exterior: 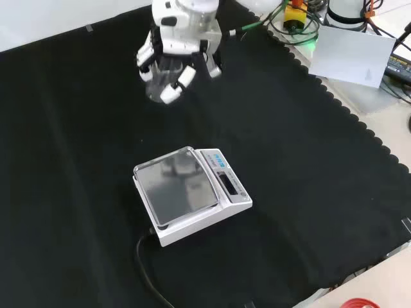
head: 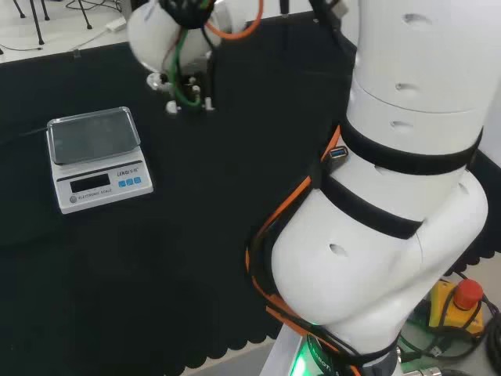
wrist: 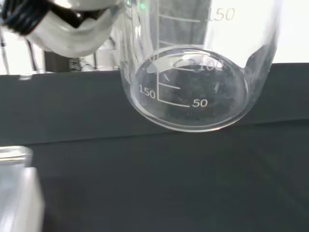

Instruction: Put the beaker on the electronic balance.

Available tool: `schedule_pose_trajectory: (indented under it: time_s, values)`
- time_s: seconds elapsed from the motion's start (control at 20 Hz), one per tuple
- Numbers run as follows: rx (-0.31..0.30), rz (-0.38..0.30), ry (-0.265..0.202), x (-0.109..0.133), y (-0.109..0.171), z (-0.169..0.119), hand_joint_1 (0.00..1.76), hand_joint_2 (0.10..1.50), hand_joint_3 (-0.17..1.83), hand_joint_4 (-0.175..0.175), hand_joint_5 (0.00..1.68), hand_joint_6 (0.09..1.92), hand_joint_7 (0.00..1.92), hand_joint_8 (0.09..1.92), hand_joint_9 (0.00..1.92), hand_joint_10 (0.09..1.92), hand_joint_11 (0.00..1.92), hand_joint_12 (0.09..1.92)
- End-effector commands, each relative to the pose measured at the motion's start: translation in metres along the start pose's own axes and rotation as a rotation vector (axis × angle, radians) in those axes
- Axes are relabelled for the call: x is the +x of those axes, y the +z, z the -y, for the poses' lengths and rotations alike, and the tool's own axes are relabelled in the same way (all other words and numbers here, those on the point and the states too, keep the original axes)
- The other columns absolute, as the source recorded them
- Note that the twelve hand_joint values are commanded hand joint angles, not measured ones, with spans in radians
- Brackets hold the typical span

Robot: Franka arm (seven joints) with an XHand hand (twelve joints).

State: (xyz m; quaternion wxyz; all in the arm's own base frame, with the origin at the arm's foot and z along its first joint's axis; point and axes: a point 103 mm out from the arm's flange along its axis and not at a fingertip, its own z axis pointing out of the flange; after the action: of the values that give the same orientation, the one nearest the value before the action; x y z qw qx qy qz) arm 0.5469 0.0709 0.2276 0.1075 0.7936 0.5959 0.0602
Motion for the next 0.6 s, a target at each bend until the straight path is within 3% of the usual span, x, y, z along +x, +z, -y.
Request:
schedule_pose_trajectory:
  time_s: [0.05,0.6]
  values:
    - [0.035,-0.056,-0.123,0.099,0.011,0.006,1.26,0.67,0.80,0.004,1.04,1.06,1.15,1.04,1.32,0.67,1.36,0.81]
    - [0.099,-0.043,-0.226,0.169,0.053,0.005,1.26,0.66,0.81,0.002,1.05,1.04,1.16,1.04,1.33,0.66,1.37,0.80]
